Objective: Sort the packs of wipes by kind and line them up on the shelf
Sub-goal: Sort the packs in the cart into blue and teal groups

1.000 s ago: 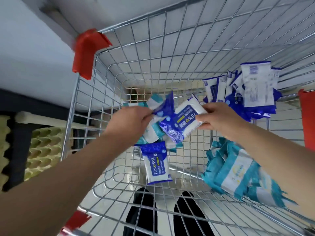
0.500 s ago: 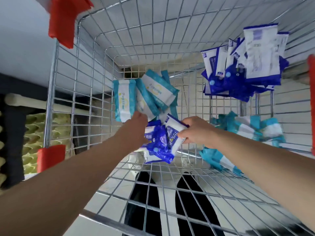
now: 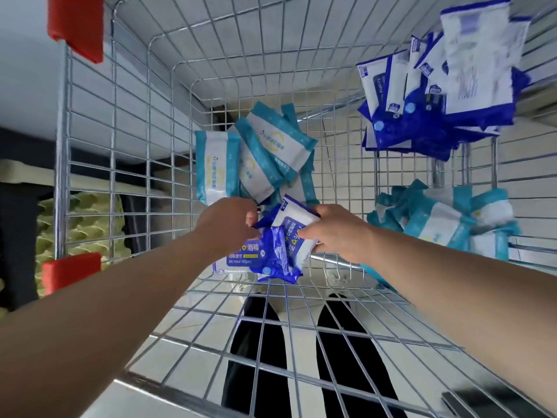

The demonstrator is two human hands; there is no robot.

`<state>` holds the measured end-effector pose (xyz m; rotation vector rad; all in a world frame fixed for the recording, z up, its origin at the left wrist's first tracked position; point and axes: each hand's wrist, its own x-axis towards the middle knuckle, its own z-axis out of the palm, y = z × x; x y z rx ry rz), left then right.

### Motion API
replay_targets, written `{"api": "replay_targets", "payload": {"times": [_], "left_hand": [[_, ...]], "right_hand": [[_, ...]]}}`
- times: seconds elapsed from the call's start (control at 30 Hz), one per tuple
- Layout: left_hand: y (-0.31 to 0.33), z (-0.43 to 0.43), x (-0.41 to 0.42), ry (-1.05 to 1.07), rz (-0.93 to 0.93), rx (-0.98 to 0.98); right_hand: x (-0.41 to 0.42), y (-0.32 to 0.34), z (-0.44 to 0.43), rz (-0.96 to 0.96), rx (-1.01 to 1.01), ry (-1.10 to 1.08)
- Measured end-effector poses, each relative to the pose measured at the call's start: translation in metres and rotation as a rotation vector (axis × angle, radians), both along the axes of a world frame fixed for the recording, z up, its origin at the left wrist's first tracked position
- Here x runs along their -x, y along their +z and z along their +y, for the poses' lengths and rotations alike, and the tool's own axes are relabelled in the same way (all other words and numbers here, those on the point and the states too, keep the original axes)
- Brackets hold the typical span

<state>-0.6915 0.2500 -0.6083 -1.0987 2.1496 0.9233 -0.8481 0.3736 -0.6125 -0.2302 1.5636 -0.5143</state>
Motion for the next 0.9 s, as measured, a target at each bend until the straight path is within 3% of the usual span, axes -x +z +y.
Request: {"api": "replay_targets", "payload": {"times": [0.13,0.23,0.43,0.6,0.9], "left_hand": [[0.012,-0.011,0.008,0.059,0.099,-0.052],[0.025,-0.013,0.019,0.082,0.041,-0.170],[0.024,-0.003,0.012,0.000,-0.061,-0.329],[0.007,0.008,0.000,-0.106,-0.161,-0.236],[0.022,-0.004,0.019,0.117,0.111,-0.240]], "right_hand": [[0.014,0.016,0.001,-0.074,-0.004,-0.035],[0.028,0.027,-0.002,-0.087,0.021,-0.075],[0.029,0.024,-0.004,0.105,0.030,0.097],[0.012,0.006,0.002,0.155,0.038,0.155],[0.045,0.032,0.004,0.227,0.058,0.035]]}}
